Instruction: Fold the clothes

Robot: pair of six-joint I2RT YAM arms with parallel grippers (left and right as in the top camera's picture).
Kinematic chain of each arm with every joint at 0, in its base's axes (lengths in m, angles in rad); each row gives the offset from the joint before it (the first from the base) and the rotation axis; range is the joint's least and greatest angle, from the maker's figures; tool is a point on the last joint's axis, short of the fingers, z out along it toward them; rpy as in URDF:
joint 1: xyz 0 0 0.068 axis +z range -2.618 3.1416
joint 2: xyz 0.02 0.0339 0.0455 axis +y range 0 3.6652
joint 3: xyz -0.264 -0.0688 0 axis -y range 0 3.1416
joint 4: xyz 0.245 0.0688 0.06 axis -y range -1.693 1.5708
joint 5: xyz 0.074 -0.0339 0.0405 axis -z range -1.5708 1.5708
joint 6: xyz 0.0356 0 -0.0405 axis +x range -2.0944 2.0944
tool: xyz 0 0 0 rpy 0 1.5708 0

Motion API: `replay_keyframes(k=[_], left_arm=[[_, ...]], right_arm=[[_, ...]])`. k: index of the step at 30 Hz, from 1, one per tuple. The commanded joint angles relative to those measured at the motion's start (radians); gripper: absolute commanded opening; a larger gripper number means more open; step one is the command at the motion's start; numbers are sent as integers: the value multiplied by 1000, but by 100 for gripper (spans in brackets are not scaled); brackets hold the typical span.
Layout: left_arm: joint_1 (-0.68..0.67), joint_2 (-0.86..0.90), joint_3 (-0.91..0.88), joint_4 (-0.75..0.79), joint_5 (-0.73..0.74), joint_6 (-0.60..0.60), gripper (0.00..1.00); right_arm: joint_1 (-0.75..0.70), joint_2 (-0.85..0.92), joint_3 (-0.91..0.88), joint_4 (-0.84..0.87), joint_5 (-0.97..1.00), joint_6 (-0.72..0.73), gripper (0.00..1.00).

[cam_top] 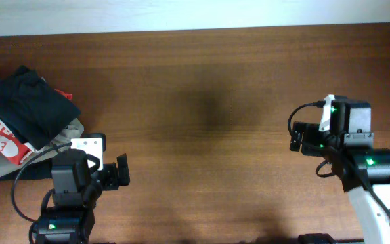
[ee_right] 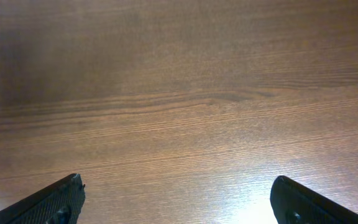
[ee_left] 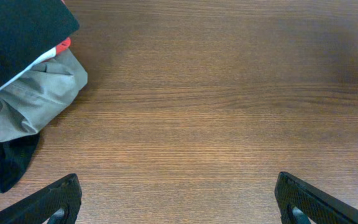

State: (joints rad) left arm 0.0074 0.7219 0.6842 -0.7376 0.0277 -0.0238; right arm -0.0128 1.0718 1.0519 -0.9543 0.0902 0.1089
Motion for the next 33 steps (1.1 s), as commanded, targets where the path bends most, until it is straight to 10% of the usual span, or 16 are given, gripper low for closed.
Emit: replay_keyframes(k=[1, 8, 13, 22, 33], left_arm=[[2, -1, 5, 0, 21, -9, 99], [2, -1, 5, 0, 21, -9, 99], [2, -1, 5, 0, 21, -9, 99], [2, -1, 5, 0, 21, -9, 99], [2, -1, 5, 0, 21, -9, 99]], right_arm=[[-3, 80, -5, 1, 19, 1, 99], [-1, 19, -98, 10, 63, 0, 99], [0, -563, -694, 724, -35, 0, 99], [-9, -1023, -1009, 1033, 11, -209, 99], [-14, -1068, -1046, 875, -34, -258, 99]])
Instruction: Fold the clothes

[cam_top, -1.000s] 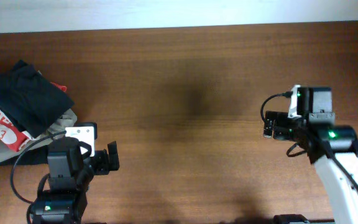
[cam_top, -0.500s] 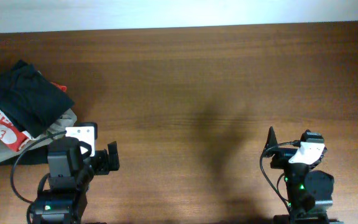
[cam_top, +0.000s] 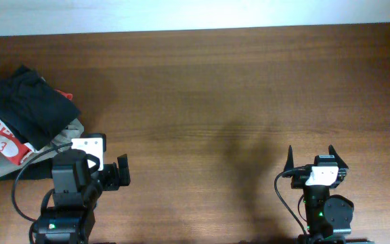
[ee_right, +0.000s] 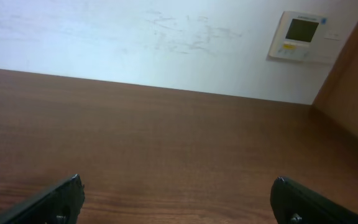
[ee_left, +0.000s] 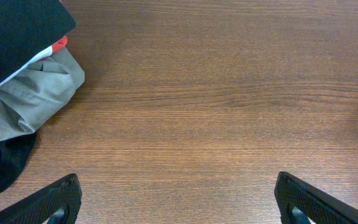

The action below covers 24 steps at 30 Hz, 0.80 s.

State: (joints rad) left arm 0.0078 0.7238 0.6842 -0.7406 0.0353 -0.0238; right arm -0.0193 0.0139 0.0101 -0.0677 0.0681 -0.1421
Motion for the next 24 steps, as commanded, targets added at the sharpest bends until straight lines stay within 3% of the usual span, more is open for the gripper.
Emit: replay_keyframes(k=[1, 12, 16, 18, 22, 24], left_arm=[[2, -3, 5, 3, 13, -9, 99], [1, -10, 3, -1, 14, -9, 99], [-2, -169, -43, -7, -16, 10, 99], [-39, -325, -215, 182, -35, 17, 99], [-44, -632, -654, 824, -39, 18, 99], [-43, -705, -676, 817, -34, 89, 99]], right_arm=[[-7, -10, -5, -11, -11, -7, 99], [-7, -8, -5, -11, -12, -7, 99], [-7, -8, -5, -11, -12, -7, 99], [-7, -8, -5, -11, -12, -7, 99], [-7, -8, -5, -11, -12, -7, 99], [-7, -8, -5, -11, -12, -7, 99]])
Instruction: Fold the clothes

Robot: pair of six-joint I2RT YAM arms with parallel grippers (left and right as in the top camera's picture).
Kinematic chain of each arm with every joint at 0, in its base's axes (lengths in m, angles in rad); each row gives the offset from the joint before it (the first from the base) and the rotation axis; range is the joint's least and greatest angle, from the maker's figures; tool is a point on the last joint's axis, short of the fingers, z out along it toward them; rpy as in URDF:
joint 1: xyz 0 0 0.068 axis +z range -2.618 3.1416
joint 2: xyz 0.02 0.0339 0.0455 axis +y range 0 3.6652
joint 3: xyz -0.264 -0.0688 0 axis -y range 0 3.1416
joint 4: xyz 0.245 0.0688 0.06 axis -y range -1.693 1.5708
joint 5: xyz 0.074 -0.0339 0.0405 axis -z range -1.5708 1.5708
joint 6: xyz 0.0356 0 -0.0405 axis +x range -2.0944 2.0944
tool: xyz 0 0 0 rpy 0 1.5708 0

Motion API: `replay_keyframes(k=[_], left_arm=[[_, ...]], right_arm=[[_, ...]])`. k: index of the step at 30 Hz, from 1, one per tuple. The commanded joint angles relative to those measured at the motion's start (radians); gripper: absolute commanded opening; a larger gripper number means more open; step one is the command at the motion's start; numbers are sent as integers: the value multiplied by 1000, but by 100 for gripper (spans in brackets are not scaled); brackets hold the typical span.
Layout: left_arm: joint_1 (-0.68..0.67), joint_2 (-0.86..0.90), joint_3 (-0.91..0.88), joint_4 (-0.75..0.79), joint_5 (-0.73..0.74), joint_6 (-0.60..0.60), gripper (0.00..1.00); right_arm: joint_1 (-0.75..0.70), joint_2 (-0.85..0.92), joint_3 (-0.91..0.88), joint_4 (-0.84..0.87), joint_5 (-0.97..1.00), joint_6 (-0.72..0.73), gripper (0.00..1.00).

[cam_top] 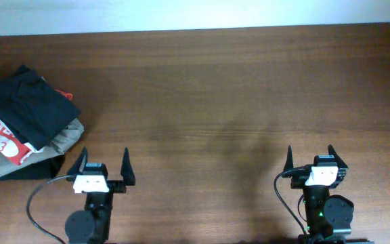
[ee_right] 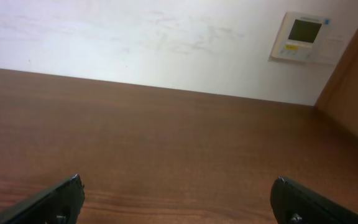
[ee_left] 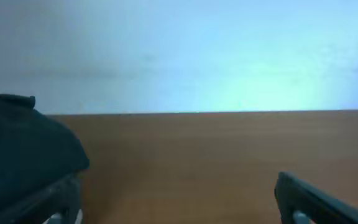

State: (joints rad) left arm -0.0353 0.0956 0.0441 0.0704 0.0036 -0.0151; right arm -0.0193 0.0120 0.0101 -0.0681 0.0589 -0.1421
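Observation:
A pile of clothes (cam_top: 22, 125) lies at the table's left edge: a black garment on top, a red-and-white printed one and a beige one under it. In the left wrist view the black garment (ee_left: 23, 146) shows dimly at the left. My left gripper (cam_top: 102, 165) stands open at the front left, a little right of the pile, holding nothing. At the front right my right gripper (cam_top: 315, 157) is open and holds nothing as well. Both wrist cameras look level across the table toward the back wall.
The brown wooden table (cam_top: 215, 95) runs to a white wall at the back. A thermostat panel (ee_right: 300, 35) hangs on that wall at the right, beside a wooden partition (ee_right: 353, 81).
My left arm has drawn back to the table's front edge and its camera now looks level at the wall instead of down at the table. The right arm and the pile have not moved.
First both arms were out over the table with open grippers, cameras looking down. Then the right arm was back at the front edge, looking level. Now the left arm is back at the front edge too. The pile has stayed at the left.

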Motion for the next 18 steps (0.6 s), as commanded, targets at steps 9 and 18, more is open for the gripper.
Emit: replay_keyframes(k=[9, 18], left_arm=[[0, -90, -35, -151, 23, 118, 99], [0, -90, -35, -151, 23, 118, 99]], right_arm=[[-7, -6, -5, -10, -3, -7, 99], [-7, -6, -5, -11, -2, -7, 99]])
